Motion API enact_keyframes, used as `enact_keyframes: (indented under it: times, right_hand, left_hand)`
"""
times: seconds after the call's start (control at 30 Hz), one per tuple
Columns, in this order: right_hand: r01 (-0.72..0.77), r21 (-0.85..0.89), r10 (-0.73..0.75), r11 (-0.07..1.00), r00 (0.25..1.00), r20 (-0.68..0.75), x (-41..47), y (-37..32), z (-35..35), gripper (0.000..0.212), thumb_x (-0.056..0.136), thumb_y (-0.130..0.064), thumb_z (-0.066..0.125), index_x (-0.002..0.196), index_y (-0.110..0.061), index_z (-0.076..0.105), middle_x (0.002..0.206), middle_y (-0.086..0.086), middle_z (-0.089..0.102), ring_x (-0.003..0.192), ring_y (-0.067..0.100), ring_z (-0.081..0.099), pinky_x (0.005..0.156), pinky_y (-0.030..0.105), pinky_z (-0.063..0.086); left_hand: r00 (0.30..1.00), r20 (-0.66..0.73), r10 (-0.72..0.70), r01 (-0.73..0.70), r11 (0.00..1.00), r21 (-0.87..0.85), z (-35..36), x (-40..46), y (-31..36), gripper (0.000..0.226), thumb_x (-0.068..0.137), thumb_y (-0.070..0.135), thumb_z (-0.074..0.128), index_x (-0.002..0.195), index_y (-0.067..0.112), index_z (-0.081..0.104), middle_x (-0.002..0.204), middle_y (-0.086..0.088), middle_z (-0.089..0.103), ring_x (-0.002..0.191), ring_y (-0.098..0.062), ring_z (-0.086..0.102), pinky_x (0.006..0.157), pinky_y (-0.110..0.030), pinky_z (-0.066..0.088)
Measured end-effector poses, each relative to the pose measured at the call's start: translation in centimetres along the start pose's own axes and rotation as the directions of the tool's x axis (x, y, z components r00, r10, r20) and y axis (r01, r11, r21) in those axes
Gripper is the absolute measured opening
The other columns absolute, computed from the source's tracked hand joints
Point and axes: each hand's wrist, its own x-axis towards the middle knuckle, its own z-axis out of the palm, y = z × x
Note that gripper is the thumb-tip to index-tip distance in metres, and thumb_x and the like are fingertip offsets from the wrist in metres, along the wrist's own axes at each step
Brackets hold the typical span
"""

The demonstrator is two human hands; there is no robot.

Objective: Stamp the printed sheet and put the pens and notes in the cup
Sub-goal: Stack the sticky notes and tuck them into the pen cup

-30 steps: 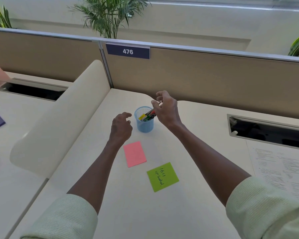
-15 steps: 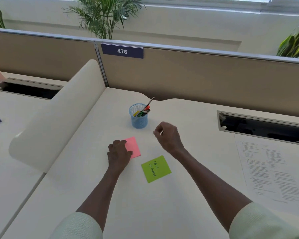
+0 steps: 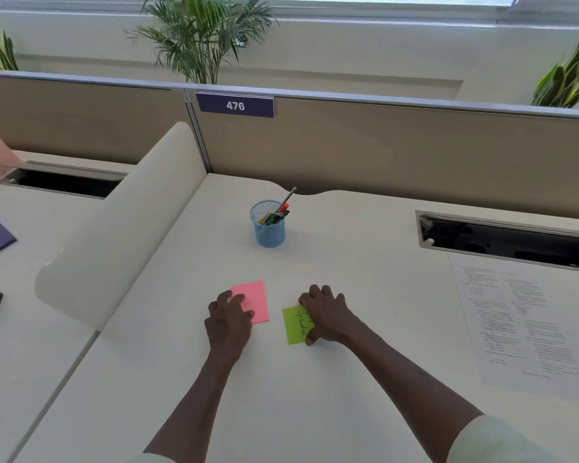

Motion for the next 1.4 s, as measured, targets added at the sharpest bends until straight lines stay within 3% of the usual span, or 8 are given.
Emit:
enact_keyframes:
  times: [0.23,0.4,0.53,0.67,0.87,1.1,1.3,1.4]
  right_hand:
    - [-0.184,0.131,0.189,0.974,0.981,-0.032,-1.7,1.0,0.0,0.089,0.054,-0.051,0.088,0.121,-0.013,0.044,0.123,0.007,0.044,0.118,0.03,0.04,0.094,0.048,0.041]
    - [-0.187,0.311,0.218,0.932,0.974,-0.068,-2.4,0.8,0.6,0.07,0.063,-0.036,0.086,0.113,-0.014,0.041,0.112,0.005,0.056,0.104,0.027,0.05,0.085,0.04,0.043]
    - [-0.21,0.551,0.282,0.808,0.958,-0.049,-2.8,1.2,0.8,0.044,0.081,-0.012,0.071,0.111,-0.011,0.039,0.107,0.016,0.061,0.091,0.031,0.058,0.075,0.037,0.045]
    - [-0.248,0.727,0.392,0.64,0.92,-0.031,-2.8,1.5,0.9,0.043,0.086,-0.016,0.069,0.122,-0.009,0.048,0.116,0.014,0.063,0.099,0.028,0.059,0.076,0.03,0.043]
    - [-0.224,0.867,0.488,0.445,0.872,-0.025,-2.4,-0.1,0.8,0.032,0.089,-0.017,0.065,0.118,-0.009,0.055,0.12,0.011,0.064,0.104,0.023,0.06,0.088,0.035,0.05]
    - [-0.334,0.586,0.469,0.738,0.878,-0.09,-2.2,-1.5,1.6,0.039,0.091,-0.02,0.058,0.125,-0.002,0.052,0.128,0.019,0.055,0.121,0.033,0.052,0.097,0.034,0.043]
    - [-0.312,0.52,0.407,0.795,0.911,-0.075,-2.4,-2.6,2.0,0.032,0.089,-0.022,0.062,0.113,-0.002,0.055,0.119,0.019,0.057,0.111,0.034,0.056,0.08,0.032,0.041]
    - [-0.351,0.515,0.437,0.782,0.898,-0.05,-2.4,-3.3,2.1,0.024,0.086,-0.013,0.059,0.107,-0.003,0.056,0.114,0.019,0.06,0.104,0.035,0.06,0.073,0.031,0.041]
  left_hand:
    - [0.999,0.015,-0.033,0.035,0.988,-0.148,0.6,-3.1,0.3,0.034,0.09,0.015,0.06,0.124,0.013,0.057,0.133,-0.005,0.045,0.12,-0.029,0.046,0.081,-0.023,0.035]
    - [0.995,0.084,-0.047,0.061,0.983,-0.171,1.1,-4.8,1.4,0.04,0.085,0.017,0.066,0.124,0.012,0.056,0.128,-0.009,0.048,0.114,-0.029,0.052,0.088,-0.028,0.042]
    - [0.993,0.093,-0.069,0.085,0.979,-0.183,1.7,-5.8,2.1,0.052,0.084,0.02,0.07,0.131,0.006,0.051,0.124,-0.012,0.05,0.113,-0.03,0.054,0.091,-0.029,0.041]
    - [0.993,0.092,-0.073,0.091,0.974,-0.207,2.0,-6.3,2.6,0.058,0.079,0.024,0.076,0.128,0.006,0.051,0.118,-0.012,0.054,0.108,-0.028,0.056,0.081,-0.025,0.038]
    - [0.99,0.109,-0.094,0.117,0.967,-0.225,2.6,-6.3,3.7,0.054,0.076,0.021,0.078,0.121,0.002,0.054,0.113,-0.013,0.064,0.105,-0.027,0.061,0.084,-0.032,0.047]
    - [0.973,0.07,-0.219,0.23,0.908,-0.352,2.4,-6.7,4.6,0.033,0.087,0.003,0.052,0.119,0.001,0.062,0.114,-0.015,0.067,0.109,-0.03,0.06,0.087,-0.028,0.045]
    - [0.953,0.139,-0.268,0.301,0.876,-0.378,2.9,-6.5,5.5,0.038,0.086,0.008,0.054,0.123,-0.001,0.057,0.124,-0.018,0.062,0.114,-0.031,0.058,0.083,-0.026,0.042]
    - [0.951,0.176,-0.254,0.301,0.889,-0.344,2.9,-6.3,5.9,0.004,0.08,0.007,0.056,0.076,0.006,0.057,0.086,-0.019,0.064,0.085,-0.036,0.06,0.07,-0.035,0.047]
